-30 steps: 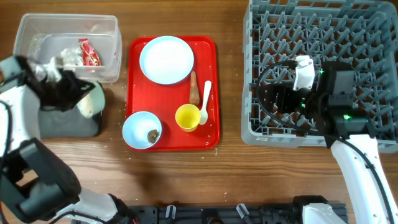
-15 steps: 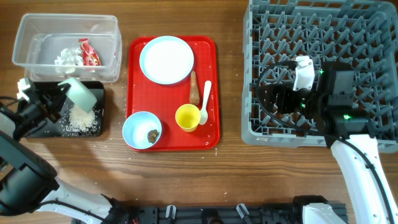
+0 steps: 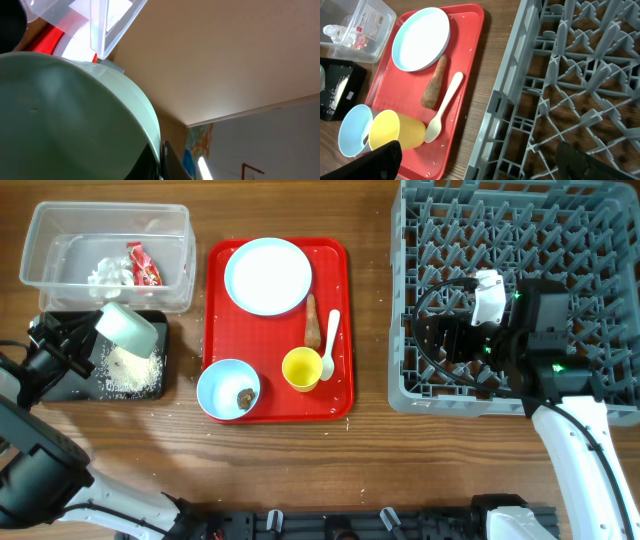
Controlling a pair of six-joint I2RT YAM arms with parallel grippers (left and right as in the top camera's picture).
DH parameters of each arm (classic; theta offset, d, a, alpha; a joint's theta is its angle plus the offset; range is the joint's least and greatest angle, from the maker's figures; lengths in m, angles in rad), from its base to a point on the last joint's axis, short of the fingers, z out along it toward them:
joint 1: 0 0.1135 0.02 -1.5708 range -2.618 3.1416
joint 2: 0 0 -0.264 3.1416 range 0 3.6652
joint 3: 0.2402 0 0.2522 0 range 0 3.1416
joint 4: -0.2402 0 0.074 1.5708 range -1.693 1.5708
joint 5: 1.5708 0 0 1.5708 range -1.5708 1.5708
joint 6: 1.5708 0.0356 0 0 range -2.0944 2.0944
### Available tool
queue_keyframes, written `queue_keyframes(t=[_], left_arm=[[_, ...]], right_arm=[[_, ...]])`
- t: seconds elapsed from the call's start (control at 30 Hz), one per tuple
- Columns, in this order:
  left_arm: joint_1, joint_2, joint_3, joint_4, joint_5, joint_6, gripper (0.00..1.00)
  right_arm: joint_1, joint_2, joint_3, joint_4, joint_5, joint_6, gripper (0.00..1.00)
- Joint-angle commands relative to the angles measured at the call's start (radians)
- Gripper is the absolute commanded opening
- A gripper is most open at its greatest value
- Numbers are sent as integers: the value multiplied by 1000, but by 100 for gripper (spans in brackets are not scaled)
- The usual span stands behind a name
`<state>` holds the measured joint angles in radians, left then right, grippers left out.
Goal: Sort waste into correct bins and load items into the dishwasher rack
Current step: 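Tip the green bowl over the black tray to pour out the rice, then set the empty green bowl back on the red tray, release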
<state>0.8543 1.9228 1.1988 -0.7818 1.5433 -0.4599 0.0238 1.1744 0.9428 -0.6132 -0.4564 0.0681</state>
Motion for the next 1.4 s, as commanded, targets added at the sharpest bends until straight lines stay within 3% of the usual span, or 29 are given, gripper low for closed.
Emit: queue_keyframes(t=[0.0, 0.1, 0.2, 0.3, 0.4, 0.6, 0.7, 0.83, 0.97, 1.13, 1.17, 1.23, 1.3, 1.37], left_arm=[[8, 9, -5, 142, 25, -24, 4], [7, 5, -5, 16, 33, -42, 4], [5, 1, -5, 30, 34, -41, 4], [-31, -42, -5, 18, 31, 44, 4], [-110, -132, -3, 19, -89, 60, 4], [-344, -370, -3, 127, -602, -38, 4], [-526, -455, -3, 163, -877, -69, 4], [-837, -443, -4, 166, -1271, -10, 4], [-1134, -322, -4, 165, -1622, 15, 4], [-1271, -152, -4, 124, -1713, 14, 4], [-1271, -145, -4, 116, -1713, 14, 8], [-1262, -159, 7, 105, -1709, 7, 41], [-1246, -193, 73, 24, -1709, 7, 55], [-1238, -231, 135, -65, -1709, 7, 56]], right_arm=[[5, 8, 14, 3, -13, 14, 100], [5, 8, 14, -1, -12, 13, 100], [5, 8, 14, 1, -12, 13, 100], [5, 8, 14, 6, -13, 13, 100], [5, 8, 14, 13, -13, 13, 100], [5, 8, 14, 13, -13, 13, 100], [5, 8, 14, 14, -13, 13, 100], [5, 8, 14, 9, -13, 14, 100], [5, 8, 14, 6, -13, 13, 100], [5, 13, 14, 6, -12, 13, 100], [5, 13, 14, 6, -12, 13, 100], [5, 13, 14, 6, -12, 13, 100], [5, 13, 14, 10, -12, 13, 100], [5, 13, 14, 7, -13, 15, 100]])
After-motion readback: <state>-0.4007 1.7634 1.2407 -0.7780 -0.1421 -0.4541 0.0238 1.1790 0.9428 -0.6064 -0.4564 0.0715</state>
